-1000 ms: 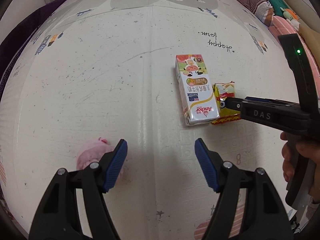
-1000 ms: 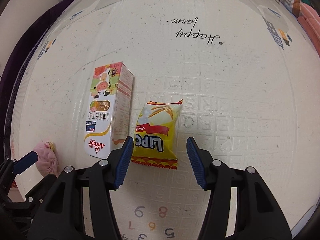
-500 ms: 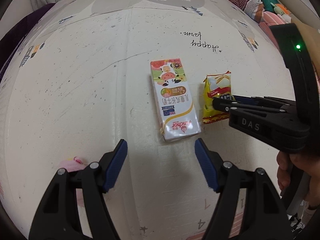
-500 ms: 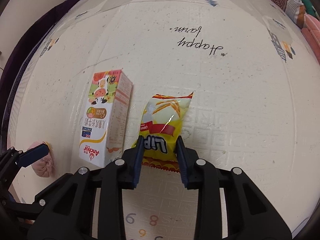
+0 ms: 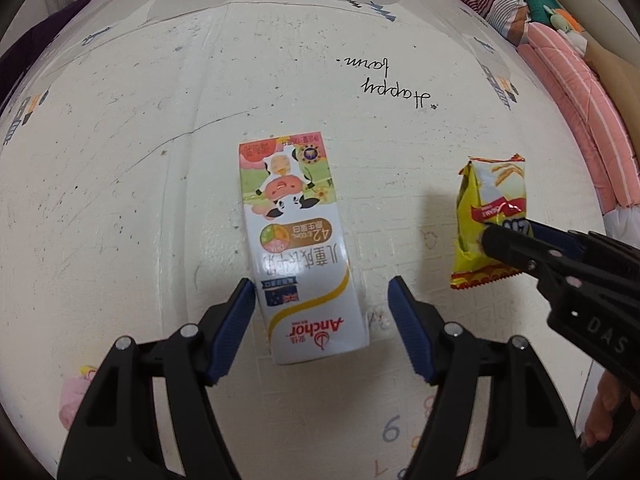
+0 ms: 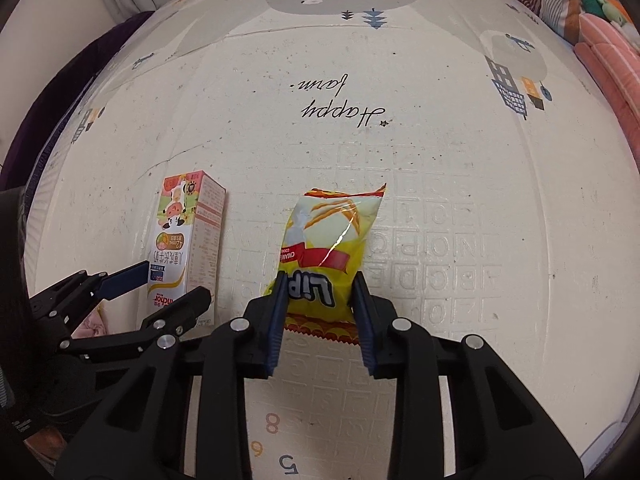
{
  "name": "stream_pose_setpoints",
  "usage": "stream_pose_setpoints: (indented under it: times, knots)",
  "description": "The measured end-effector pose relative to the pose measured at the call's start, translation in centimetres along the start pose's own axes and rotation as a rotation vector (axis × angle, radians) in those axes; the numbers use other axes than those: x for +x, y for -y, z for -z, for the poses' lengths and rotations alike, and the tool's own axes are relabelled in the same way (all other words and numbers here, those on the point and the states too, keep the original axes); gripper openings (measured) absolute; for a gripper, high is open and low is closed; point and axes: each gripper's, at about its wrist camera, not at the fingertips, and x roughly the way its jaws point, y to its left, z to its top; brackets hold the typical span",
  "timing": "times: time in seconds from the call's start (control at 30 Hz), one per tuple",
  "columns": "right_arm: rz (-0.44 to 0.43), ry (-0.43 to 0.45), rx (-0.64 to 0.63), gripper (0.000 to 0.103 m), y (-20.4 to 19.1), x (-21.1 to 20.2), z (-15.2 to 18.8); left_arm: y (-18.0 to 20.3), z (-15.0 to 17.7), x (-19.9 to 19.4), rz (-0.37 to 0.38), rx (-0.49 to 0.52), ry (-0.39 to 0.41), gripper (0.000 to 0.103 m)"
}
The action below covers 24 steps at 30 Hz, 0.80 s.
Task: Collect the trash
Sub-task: 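Grasp the Anchor milk carton with the left tool while the right tool holds the chip bag, then carry the milk carton and chip bag in both tools to the grey bin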
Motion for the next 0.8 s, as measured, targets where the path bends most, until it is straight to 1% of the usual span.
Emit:
stream_pose_setpoints:
  times: [0.03, 0.07, 0.2, 0.3, 0.4, 0.5, 0.7, 0.8]
  knots:
    - [-0.002, -0.001, 0.001, 0.03, 0.1, -0.1, 0.1, 0.1, -0.1, 0.4, -0.009, 0.004, -0.01, 0.057]
    - [-0.003, -0.003, 0.001, 0.03, 0.1, -0.2, 0.3, 0.1, -0.1, 0.7, -0.008, 0.008, -0.017, 0.056]
    - [-0.011, -0.007, 0.007, 0.03, 0.0, -0.5, 0.6, 0.4, -0.1, 1.6, -0.026, 0.015, -0.035, 0.054]
    - [-0.012, -0.011, 0.002, 0.03, 0.0, -0.8, 0.8, 0.8, -0.1, 1.7, -0.045, 0.028, -0.031, 0.052]
    - [-0.01, -0.013, -0.006, 0.03, -0.1, -1.2, 1.1, 0.7, 0.1, 1.6, -0.035, 0.014, -0.038, 0.052]
    - [-0.008, -0.015, -0.007, 0.03, 0.0, -1.5, 1.3, 0.7, 0.9, 0.9, -0.03, 0.012, -0.04, 0.051]
    - [-0.01, -0.026, 0.005, 0.03, 0.3, -2.5, 2.3, 2.3, 3.0, -1.4, -0.038, 0.069, -0.03, 0.051]
    - [-0.007, -0.031, 0.009, 0.03, 0.5, -3.4, 3.0, 3.2, 3.7, -2.8, -0.029, 0.084, -0.021, 0.051]
